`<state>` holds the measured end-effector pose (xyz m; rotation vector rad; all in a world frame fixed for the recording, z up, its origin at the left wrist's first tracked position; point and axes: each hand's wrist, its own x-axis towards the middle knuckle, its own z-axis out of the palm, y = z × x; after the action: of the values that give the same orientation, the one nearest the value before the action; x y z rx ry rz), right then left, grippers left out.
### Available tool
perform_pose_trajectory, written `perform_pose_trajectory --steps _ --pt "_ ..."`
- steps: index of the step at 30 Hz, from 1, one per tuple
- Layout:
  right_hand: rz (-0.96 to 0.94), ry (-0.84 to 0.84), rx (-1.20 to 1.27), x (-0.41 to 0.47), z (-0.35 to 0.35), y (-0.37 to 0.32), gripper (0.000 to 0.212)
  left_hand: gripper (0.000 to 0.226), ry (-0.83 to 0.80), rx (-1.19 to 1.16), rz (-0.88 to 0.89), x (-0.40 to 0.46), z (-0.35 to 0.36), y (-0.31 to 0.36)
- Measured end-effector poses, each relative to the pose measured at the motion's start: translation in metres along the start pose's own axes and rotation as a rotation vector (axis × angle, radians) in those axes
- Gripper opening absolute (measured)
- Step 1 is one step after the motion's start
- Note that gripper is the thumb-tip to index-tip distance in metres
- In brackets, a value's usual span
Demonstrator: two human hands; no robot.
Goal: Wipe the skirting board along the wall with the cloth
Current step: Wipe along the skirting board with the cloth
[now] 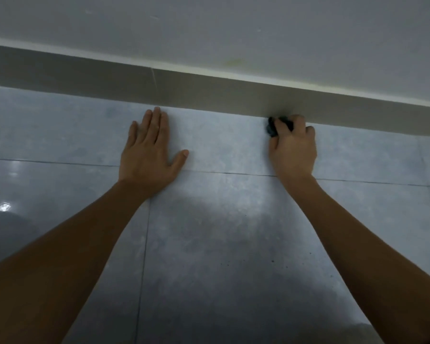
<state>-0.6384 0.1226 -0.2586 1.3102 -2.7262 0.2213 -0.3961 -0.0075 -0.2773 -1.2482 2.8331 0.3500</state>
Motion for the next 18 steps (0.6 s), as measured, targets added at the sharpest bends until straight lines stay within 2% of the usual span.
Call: perform_pose_trajectory --steps 4,8,11,15,18 --pt "-0.343 0.072 0.143 0.009 0.009 -0.051 0.033 0.090 0.018 -0.001 -0.133 -0.014 -0.006 -0.034" --pt "-0.543 -0.045 0.257 0.015 0.012 -0.102 0.027 0.089 0.022 0.017 -0.155 -0.020 -0.003 -0.039" --pt "-0.654 -0.016 0.188 0.022 0.006 -0.090 0.022 0.088 0.034 0.006 -0.171 -0.021 -0.003 -0.036" --pt "-0.620 -0.010 0.096 0.034 -0.001 -0.042 0.026 0.088 0.057 0.008 -0.191 -0.017 -0.006 -0.039" --pt "-0.559 -0.062 0.180 0.020 0.000 -0.036 0.036 0.089 0.049 0.025 -0.202 -0.017 -0.005 -0.040"
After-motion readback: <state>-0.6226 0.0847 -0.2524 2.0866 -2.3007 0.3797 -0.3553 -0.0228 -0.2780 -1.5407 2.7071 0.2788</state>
